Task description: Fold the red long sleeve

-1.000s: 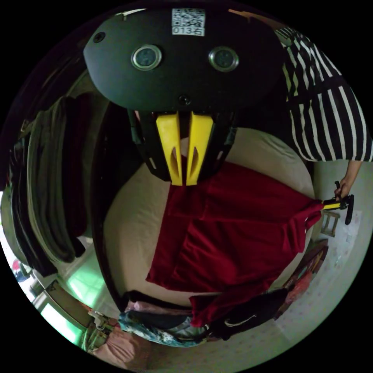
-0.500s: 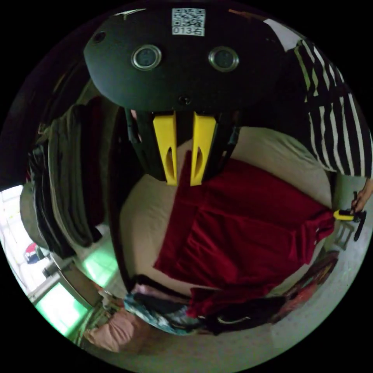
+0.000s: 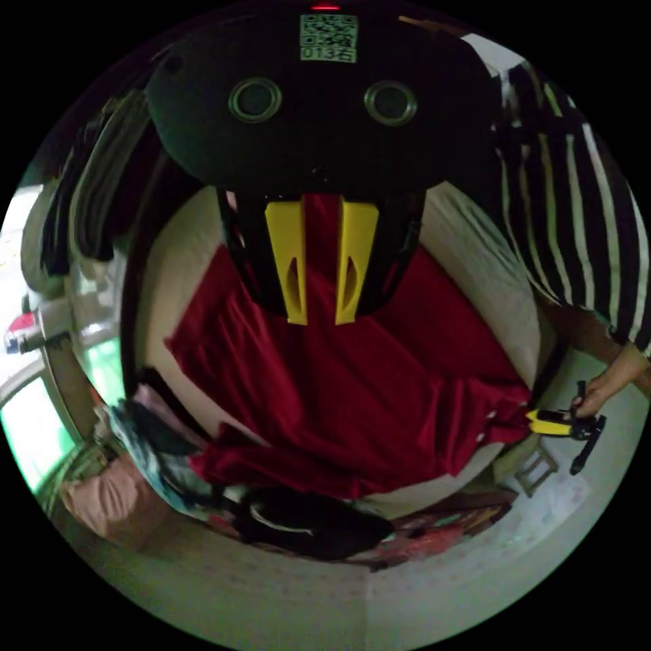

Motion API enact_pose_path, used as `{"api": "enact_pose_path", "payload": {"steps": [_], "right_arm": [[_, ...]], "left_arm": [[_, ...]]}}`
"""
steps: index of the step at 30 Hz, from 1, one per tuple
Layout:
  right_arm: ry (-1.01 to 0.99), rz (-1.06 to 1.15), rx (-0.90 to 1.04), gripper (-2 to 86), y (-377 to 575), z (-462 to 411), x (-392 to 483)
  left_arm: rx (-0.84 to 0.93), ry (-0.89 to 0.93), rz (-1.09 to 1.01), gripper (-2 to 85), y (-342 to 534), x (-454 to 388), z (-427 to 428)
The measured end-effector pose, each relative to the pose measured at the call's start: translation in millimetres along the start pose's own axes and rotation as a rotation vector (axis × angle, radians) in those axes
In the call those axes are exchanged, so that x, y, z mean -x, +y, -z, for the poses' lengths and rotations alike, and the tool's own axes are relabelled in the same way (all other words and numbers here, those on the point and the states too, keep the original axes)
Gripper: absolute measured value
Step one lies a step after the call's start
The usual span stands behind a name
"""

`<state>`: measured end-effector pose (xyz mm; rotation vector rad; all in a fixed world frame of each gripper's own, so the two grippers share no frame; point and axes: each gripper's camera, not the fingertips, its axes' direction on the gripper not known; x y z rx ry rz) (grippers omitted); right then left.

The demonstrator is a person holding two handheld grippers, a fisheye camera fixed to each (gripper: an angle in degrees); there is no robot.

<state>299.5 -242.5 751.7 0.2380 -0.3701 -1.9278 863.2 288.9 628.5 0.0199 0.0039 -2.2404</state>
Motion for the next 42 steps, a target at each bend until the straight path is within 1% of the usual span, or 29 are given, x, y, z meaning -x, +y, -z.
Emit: {"api": "enact_pose_path", "payload": {"steps": [2,5,6,8,10,12,14,15,17,19,20,21,22,23,25,26,27,28,29,30,31,32,34,35,37,39,42], "right_arm": [[-0.074,0.098,-0.021,6.2,-40.4,-5.4,22.8],[-0.133,0.28,-0.08,6.4,-107.6,-17.3,71.4],[-0.15,0.342,-0.081,6.5,-133.9,-24.9,90.6],[-0.187,0.421,-0.065,6.5,-172.6,-35.0,117.3],[-0.229,0.527,-0.084,6.5,-217.4,-37.9,149.2],[-0.24,0.628,-0.095,6.7,-246.1,-39.6,173.8],[-0.286,0.733,-0.067,7.0,-271.5,-44.5,198.1],[-0.32,0.803,-0.034,7.4,-285.7,-48.5,214.5],[-0.348,0.912,-0.003,8.5,-300.0,-53.9,236.9],[-0.366,1.058,0.017,9.2,-309.6,-59.8,262.6],[-0.365,1.091,0.025,8.7,-311.0,-61.3,268.3],[-0.348,1.138,0.047,7.8,-314.0,-65.0,277.9],[-0.328,1.161,0.067,4.1,-318.0,-67.8,283.5],[-0.322,1.167,0.073,2.3,-320.1,-67.5,284.0],[-0.297,1.071,0.02,1.1,-334.2,-55.3,266.4],[-0.301,1.028,0.005,0.9,-338.6,-50.3,256.8],[-0.313,0.925,-0.044,0.7,-347.0,-38.5,231.6],[-0.329,0.808,-0.103,0.5,-352.9,-25.8,199.7],[-0.352,0.754,-0.132,0.5,-354.4,-19.5,182.3],[-0.413,0.651,-0.182,0.4,-354.0,-8.3,146.4],[-0.428,0.532,-0.249,0.5,-348.2,1.0,109.1],[-0.422,0.471,-0.275,0.5,-344.2,4.1,91.2],[-0.438,0.187,-0.309,0.7,-323.8,6.5,19.5],[-0.438,0.1,-0.315,0.8,-316.1,4.6,2.1],[-0.435,-0.156,-0.335,0.9,-277.1,-8.1,-51.5],[-0.404,-0.29,-0.313,1.1,-247.3,-23.2,-72.5],[-0.378,-0.337,-0.207,1.6,-214.8,-47.7,-83.5]], "left_arm": [[0.011,-0.081,-0.036,15.4,-8.0,-15.6,-8.0],[0.051,-0.156,-0.062,15.5,-16.0,-24.5,-26.9],[0.06,-0.158,-0.057,14.8,-17.2,-24.0,-30.9],[0.06,-0.099,0.015,12.7,-20.1,-15.6,-39.6],[0.044,-0.069,0.04,11.3,-21.2,-12.0,-41.6],[0.058,-0.077,0.02,8.7,-23.6,-12.9,-45.7],[0.078,-0.104,-0.04,4.7,-29.2,-18.4,-48.9],[0.08,-0.108,-0.048,4.3,-31.2,-19.6,-48.3],[0.031,-0.165,-0.077,3.1,-36.4,-25.7,-38.4],[-0.012,-0.184,-0.111,2.7,-40.4,-30.6,-28.5],[-0.053,-0.212,-0.138,2.7,-43.5,-35.1,-20.2],[-0.075,-0.224,-0.154,2.7,-45.4,-37.7,-15.7],[-0.116,-0.241,-0.187,2.9,-50.0,-43.1,-6.9],[-0.142,-0.288,-0.204,3.2,-55.2,-48.2,0.4],[-0.148,-0.363,-0.187,4.1,-60.0,-51.6,7.2],[-0.179,-0.365,-0.165,4.7,-57.3,-51.5,12.1],[-0.201,-0.353,-0.15,5.0,-54.3,-51.1,14.6],[-0.248,-0.305,-0.131,5.2,-45.8,-51.3,18.2],[-0.289,-0.223,-0.137,5.5,-35.8,-54.1,19.8],[-0.306,-0.167,-0.164,5.6,-30.6,-57.4,19.6],[-0.307,-0.061,-0.233,6.1,-21.6,-66.6,15.4],[-0.25,-0.016,-0.301,6.8,-14.9,-78.3,6.5],[-0.166,0.006,-0.38,8.1,-4.3,-94.8,-9.8],[-0.143,0.082,-0.383,8.7,0.7,-100.0,-19.9],[-0.11,0.223,-0.368,9.1,0.5,-104.9,-36.5],[-0.058,0.206,-0.348,8.7,-6.1,-109.6,-55.5],[0.048,0.167,-0.271,7.0,-22.3,-109.1,-87.0]]}}
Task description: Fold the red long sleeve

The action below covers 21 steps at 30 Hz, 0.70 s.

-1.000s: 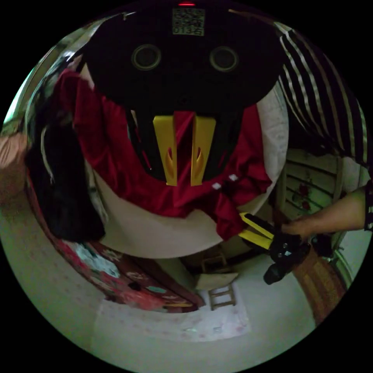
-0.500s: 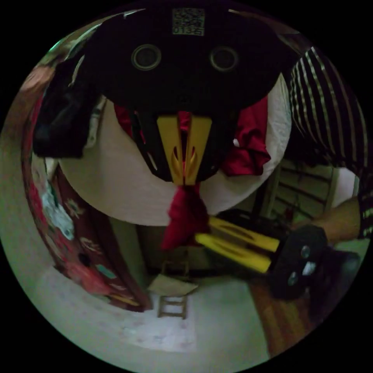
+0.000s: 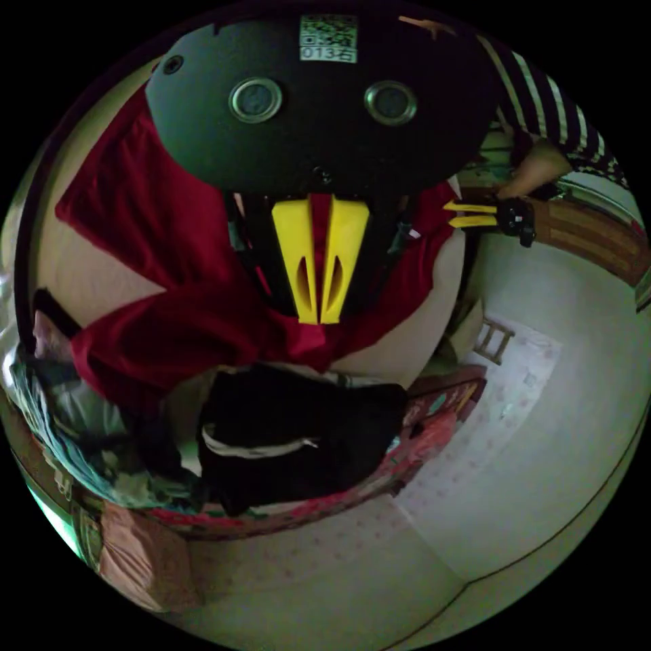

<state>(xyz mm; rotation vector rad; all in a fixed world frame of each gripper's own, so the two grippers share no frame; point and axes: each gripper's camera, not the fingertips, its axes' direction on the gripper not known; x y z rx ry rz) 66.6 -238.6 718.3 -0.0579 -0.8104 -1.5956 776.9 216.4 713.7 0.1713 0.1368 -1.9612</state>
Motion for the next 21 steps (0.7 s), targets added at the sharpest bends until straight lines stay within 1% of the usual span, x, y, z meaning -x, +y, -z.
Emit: {"api": "enact_pose_path", "payload": {"steps": [2,4,6,9,11,13,14,16,17,19,20,21], "right_arm": [[-0.007,-0.03,-0.037,2.2,10.2,9.8,-11.9],[-0.012,0.004,-0.168,3.7,17.4,37.7,-18.9],[0.077,0.019,-0.161,6.1,18.7,54.4,-25.4],[0.185,0.04,-0.145,8.0,20.7,73.2,-41.7],[0.196,0.124,-0.082,9.5,11.7,69.4,-37.2],[0.199,0.302,0.028,12.0,-7.5,45.6,-10.8],[0.205,0.355,0.062,12.3,-11.6,36.6,-1.9],[0.229,0.576,0.258,12.8,-21.3,-8.2,33.5],[0.246,0.628,0.307,12.8,-21.5,-19.8,41.0],[0.392,0.812,0.482,11.9,-14.5,-65.5,58.6],[0.437,0.845,0.529,11.2,-11.5,-76.6,58.7],[0.527,0.884,0.617,8.8,-5.4,-96.4,53.0]], "left_arm": [[0.008,0.021,0.024,5.0,-4.9,5.2,-2.0],[0.039,0.033,0.062,4.2,-5.1,8.5,-0.4],[0.005,0.026,0.093,4.6,-1.9,10.3,7.5],[-0.073,-0.038,0.122,6.6,-4.9,5.7,24.3],[-0.144,-0.013,0.035,7.5,-22.9,-12.1,24.8],[-0.101,-0.037,-0.05,8.1,-44.9,-28.3,11.0],[-0.08,-0.06,-0.086,8.3,-58.7,-37.3,0.3],[-0.067,-0.063,-0.117,8.7,-76.3,-46.0,-14.0],[-0.049,-0.066,-0.126,9.1,-85.0,-48.9,-23.8],[0.001,-0.058,-0.134,8.9,-94.4,-51.9,-39.2],[0.039,-0.072,-0.145,7.8,-97.5,-54.6,-49.0],[0.023,-0.088,-0.143,7.2,-97.8,-56.0,-49.4]]}}
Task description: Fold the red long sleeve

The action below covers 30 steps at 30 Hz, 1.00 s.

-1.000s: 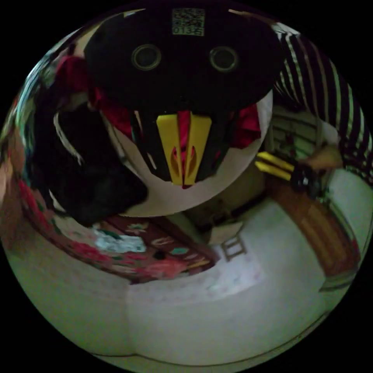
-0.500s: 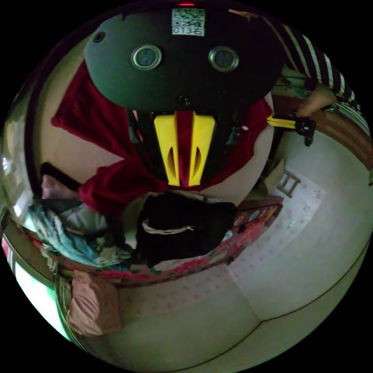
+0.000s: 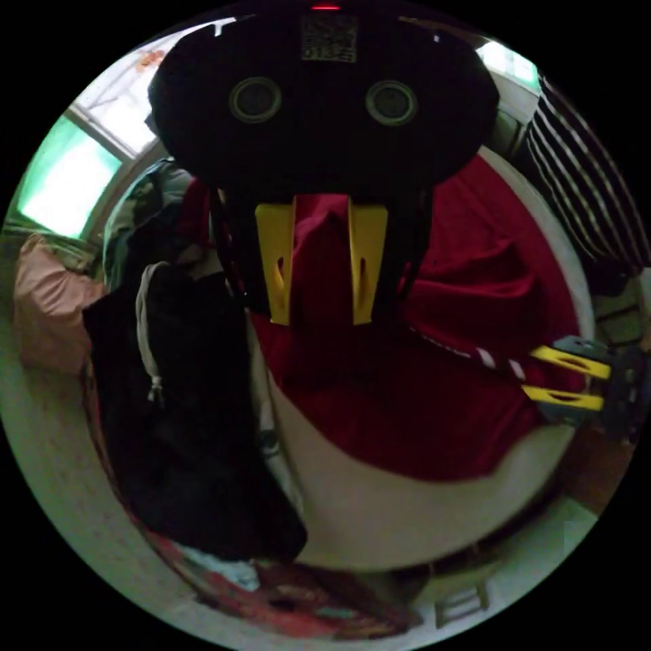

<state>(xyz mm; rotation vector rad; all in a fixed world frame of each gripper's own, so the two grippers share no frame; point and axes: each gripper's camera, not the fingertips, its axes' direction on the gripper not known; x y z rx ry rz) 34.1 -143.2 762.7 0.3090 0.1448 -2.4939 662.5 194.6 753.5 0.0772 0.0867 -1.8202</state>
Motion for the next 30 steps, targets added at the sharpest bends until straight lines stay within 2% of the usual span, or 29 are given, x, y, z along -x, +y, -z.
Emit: {"api": "enact_pose_path", "payload": {"steps": [1,3,8,11,13,16,20,22,24,26,30], "right_arm": [[0.02,0.004,0.07,5.4,0.7,-15.8,-0.8],[-0.046,-0.044,0.073,4.4,13.5,-21.0,-10.1],[-0.223,-0.373,-0.31,3.3,121.5,29.3,-54.6],[-0.341,-0.609,-0.592,3.0,234.6,47.9,-70.0],[-0.478,-0.771,-0.86,2.8,337.2,44.9,-62.1],[-0.632,-0.919,-1.047,2.6,444.9,12.8,-25.3],[-0.781,-1.146,-0.989,2.4,524.7,-58.7,42.4],[-0.851,-1.332,-0.892,2.3,557.0,-111.6,92.3],[-0.904,-1.414,-0.791,2.2,568.6,-145.2,120.9],[-0.935,-1.462,-0.729,2.3,575.0,-166.5,137.6],[-0.881,-1.372,-0.813,2.5,579.9,-159.5,143.6]], "left_arm": [[0.004,-0.017,0.001,5.6,-1.3,-2.2,-2.5],[0.027,0.004,0.001,2.8,-3.5,-3.5,-5.4],[-0.061,-0.01,0.015,0.3,12.8,-15.5,2.1],[-0.139,-0.068,-0.009,0.0,28.3,-31.8,10.4],[-0.2,-0.123,-0.024,-0.1,37.7,-45.4,18.3],[-0.274,-0.18,-0.052,-0.2,49.9,-70.3,27.1],[-0.174,-0.216,-0.161,-0.2,55.1,-109.0,7.8],[-0.113,-0.23,-0.206,-0.2,56.4,-123.4,-5.9],[-0.069,-0.259,-0.237,-0.2,57.3,-134.6,-18.0],[-0.004,-0.276,-0.264,-0.1,55.5,-143.4,-32.2],[0.026,-0.317,-0.283,0.2,52.1,-150.1,-38.4]]}}
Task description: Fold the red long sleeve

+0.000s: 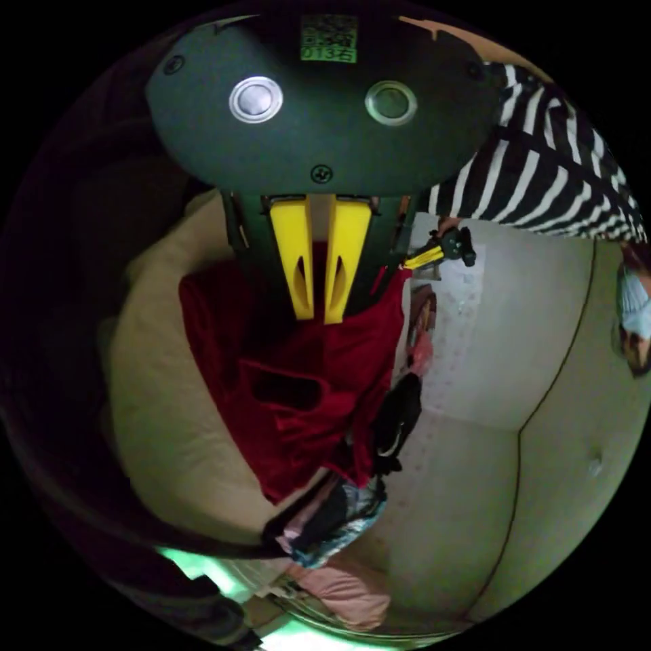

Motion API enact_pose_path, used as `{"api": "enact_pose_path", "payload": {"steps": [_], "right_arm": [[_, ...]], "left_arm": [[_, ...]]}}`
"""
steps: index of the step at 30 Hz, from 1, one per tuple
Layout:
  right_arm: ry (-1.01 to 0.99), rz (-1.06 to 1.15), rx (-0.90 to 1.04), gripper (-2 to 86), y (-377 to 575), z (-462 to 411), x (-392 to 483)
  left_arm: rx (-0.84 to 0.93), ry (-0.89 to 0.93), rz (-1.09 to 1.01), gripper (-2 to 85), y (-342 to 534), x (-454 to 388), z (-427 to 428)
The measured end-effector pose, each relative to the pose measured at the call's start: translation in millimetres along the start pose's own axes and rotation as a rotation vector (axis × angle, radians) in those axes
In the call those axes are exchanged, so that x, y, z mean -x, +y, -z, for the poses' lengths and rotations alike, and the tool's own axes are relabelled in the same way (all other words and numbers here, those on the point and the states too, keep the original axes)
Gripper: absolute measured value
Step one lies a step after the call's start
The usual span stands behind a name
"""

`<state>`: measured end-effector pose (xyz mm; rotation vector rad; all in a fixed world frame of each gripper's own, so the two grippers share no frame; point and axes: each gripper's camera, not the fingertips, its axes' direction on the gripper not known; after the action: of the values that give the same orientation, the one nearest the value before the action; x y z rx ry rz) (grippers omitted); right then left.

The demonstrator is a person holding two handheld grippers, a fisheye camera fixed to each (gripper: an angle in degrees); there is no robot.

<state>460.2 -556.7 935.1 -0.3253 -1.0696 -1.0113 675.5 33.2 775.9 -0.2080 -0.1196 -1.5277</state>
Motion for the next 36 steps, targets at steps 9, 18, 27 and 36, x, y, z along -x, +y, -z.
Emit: {"api": "enact_pose_path", "payload": {"steps": [9,18,27,36], "right_arm": [[0.14,-0.087,0.066,7.2,34.0,17.3,-21.6],[0.446,0.407,0.199,4.9,-7.5,-37.9,91.6],[0.757,0.492,0.279,0.5,-16.9,-96.4,126.2],[0.462,0.922,0.35,3.9,-33.8,-225.6,274.6]], "left_arm": [[0.075,0.135,0.062,5.3,9.4,6.8,-11.2],[-0.059,0.146,0.437,5.2,21.5,89.9,2.6],[0.074,0.161,0.397,1.2,16.6,120.7,-36.5],[0.026,0.145,0.624,8.6,31.3,201.6,-21.9]]}}
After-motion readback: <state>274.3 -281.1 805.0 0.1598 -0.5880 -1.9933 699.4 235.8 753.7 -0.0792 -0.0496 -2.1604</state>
